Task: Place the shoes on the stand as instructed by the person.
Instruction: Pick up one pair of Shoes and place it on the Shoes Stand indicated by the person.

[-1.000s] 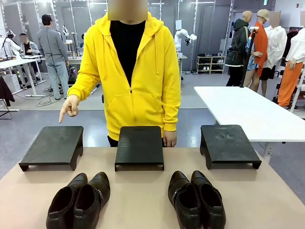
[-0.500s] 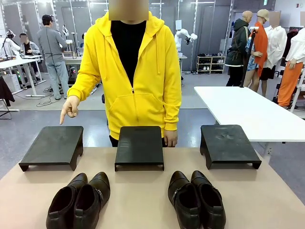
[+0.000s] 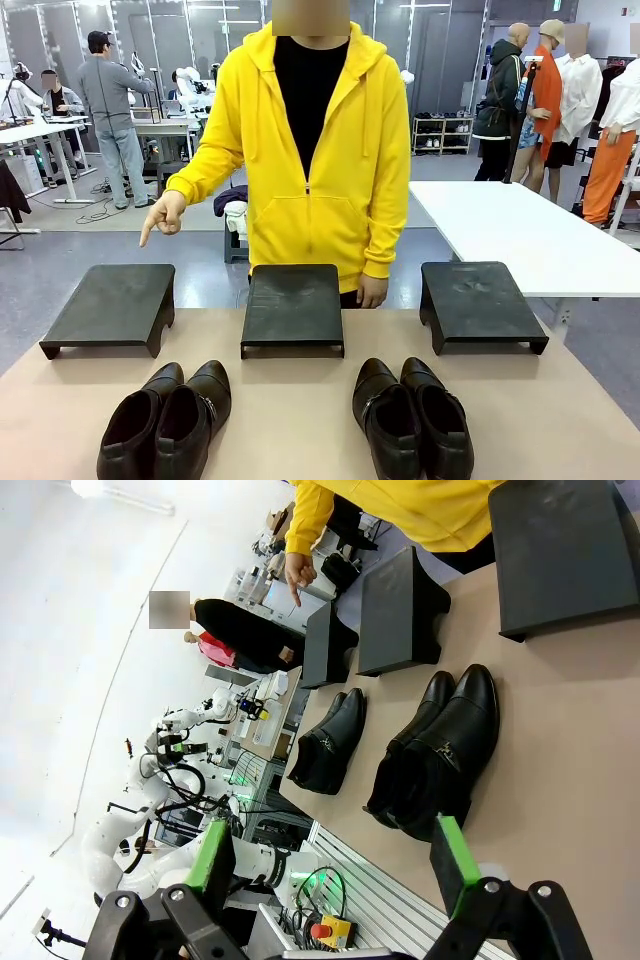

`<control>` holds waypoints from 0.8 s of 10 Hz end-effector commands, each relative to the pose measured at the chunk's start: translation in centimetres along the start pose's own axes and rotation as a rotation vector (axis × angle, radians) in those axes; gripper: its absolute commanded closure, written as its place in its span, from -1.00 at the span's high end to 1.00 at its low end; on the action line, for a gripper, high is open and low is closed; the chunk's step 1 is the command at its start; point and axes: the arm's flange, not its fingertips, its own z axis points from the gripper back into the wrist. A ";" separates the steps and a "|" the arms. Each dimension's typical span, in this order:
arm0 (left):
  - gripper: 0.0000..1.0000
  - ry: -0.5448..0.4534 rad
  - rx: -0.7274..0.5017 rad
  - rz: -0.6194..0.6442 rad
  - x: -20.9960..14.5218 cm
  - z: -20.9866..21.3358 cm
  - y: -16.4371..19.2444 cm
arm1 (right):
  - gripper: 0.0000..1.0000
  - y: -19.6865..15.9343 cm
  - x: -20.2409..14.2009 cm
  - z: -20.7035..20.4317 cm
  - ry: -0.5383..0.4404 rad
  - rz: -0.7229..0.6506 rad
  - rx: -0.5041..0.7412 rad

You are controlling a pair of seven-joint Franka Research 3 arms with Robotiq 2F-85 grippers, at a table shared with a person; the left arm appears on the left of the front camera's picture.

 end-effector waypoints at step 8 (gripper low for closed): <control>1.00 0.334 0.714 -0.194 0.7 -20.0 -20.3 | 1.00 0.1 -0.1 0.1 -0.005 0.007 0.011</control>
